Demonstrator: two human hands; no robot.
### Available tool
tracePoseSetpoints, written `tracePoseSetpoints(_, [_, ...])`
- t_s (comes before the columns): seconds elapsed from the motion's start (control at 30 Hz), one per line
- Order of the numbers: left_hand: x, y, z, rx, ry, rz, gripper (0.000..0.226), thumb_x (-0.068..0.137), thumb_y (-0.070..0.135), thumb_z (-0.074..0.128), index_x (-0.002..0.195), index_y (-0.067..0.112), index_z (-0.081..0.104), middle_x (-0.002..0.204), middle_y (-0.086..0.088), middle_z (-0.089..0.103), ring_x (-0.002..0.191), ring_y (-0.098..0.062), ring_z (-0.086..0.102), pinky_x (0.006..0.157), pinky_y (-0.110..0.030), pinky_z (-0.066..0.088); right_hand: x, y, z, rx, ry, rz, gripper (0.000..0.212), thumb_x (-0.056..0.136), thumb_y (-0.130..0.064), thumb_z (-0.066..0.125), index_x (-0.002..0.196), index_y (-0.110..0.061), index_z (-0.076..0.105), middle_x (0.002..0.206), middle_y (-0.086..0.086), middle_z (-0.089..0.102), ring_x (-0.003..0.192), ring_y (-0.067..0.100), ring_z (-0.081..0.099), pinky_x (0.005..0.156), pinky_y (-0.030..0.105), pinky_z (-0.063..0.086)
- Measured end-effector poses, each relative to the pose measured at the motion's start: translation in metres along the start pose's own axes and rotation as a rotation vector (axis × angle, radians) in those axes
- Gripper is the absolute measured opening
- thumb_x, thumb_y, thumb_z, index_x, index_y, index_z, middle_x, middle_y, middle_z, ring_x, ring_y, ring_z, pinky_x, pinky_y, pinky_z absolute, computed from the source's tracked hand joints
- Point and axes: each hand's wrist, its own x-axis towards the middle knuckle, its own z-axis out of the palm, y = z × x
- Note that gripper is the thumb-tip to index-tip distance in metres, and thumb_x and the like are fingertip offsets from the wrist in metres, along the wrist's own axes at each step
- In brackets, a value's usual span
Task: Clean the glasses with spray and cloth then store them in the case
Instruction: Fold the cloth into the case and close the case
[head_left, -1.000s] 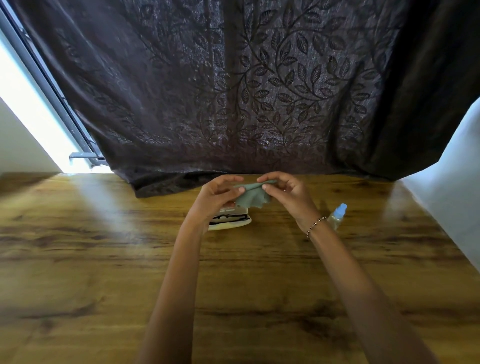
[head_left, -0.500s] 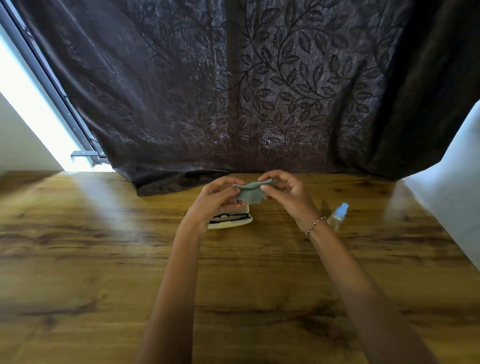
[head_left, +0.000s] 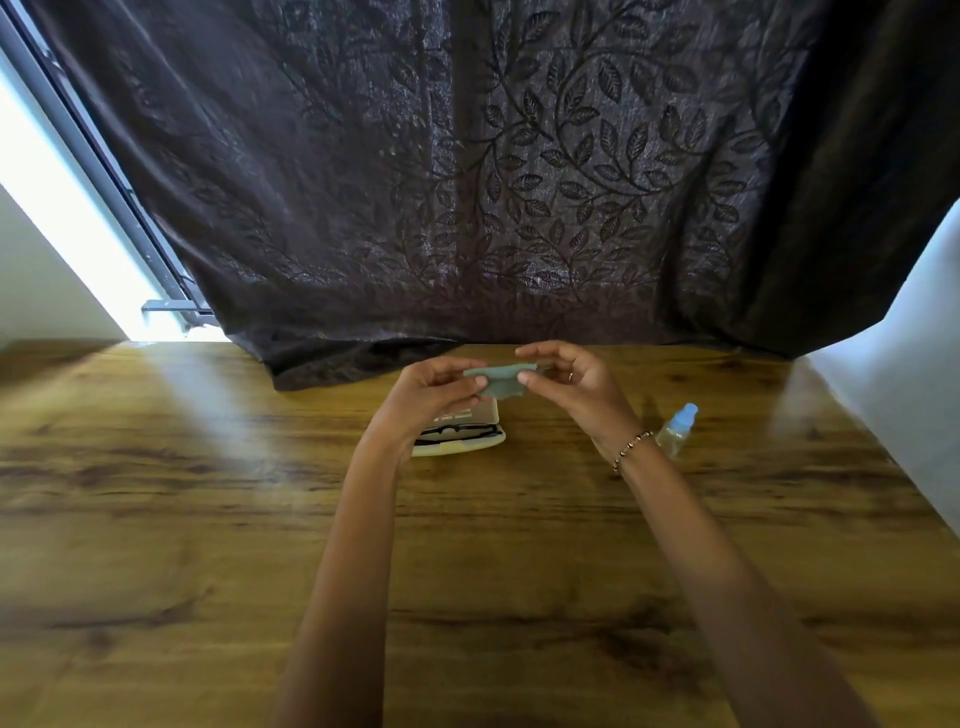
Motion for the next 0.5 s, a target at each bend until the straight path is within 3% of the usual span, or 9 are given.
tracePoseSetpoints(0.2, [-0.0030,-0.0007,0.0024,-0.097,-0.016,0.012,0.017,0.086,0.010,0.065,0.102,0.015,0.068,0.096,-0.008,0.073,0.083,-0.021,0.072,0.074,-0.024,0.057,-0.0010,0.0005,0.0029,0.014,-0.014,-0.032,0.013,0.083,-0.004,0.068,0.093,-0.012,0.069,0.101,0.000,0.072,0.096,0.009,0.065,0.084,0.025,0.053])
tracePoseSetpoints(0.33, [-0.0033,0.0001,0.0023,-0.149,-0.013,-0.017,0.018,0.093,0.013,0.054,0.102,0.013,0.069,0.098,-0.015,0.073,0.086,-0.025,0.071,0.070,-0.023,0.056,-0.0010,-0.0006,0.0051,0.061,-0.039,-0.036,0.015,0.085,0.000,0.064,0.091,-0.014,0.066,0.094,-0.003,0.068,0.090,0.010,0.064,0.078,0.027,0.056])
tracePoseSetpoints(0.43, [-0.0036,0.0022,0.0028,-0.162,-0.004,-0.026,0.027,0.086,0.029,0.064,0.106,0.010,0.068,0.098,-0.016,0.073,0.086,-0.024,0.071,0.070,-0.023,0.057,-0.0010,0.0002,0.0043,0.061,-0.028,-0.045,0.018,0.085,0.001,0.065,0.090,-0.016,0.067,0.094,-0.004,0.069,0.090,0.011,0.064,0.076,0.025,0.055])
tracePoseSetpoints(0.5, [-0.0035,0.0025,0.0023,-0.146,0.018,0.002,0.030,0.079,0.028,0.069,0.104,0.011,0.068,0.094,-0.014,0.073,0.082,-0.021,0.072,0.072,-0.022,0.057,-0.0012,0.0009,0.0039,0.046,-0.030,-0.034,0.017,0.083,-0.003,0.068,0.089,-0.019,0.070,0.093,-0.007,0.071,0.090,0.008,0.064,0.078,0.023,0.053])
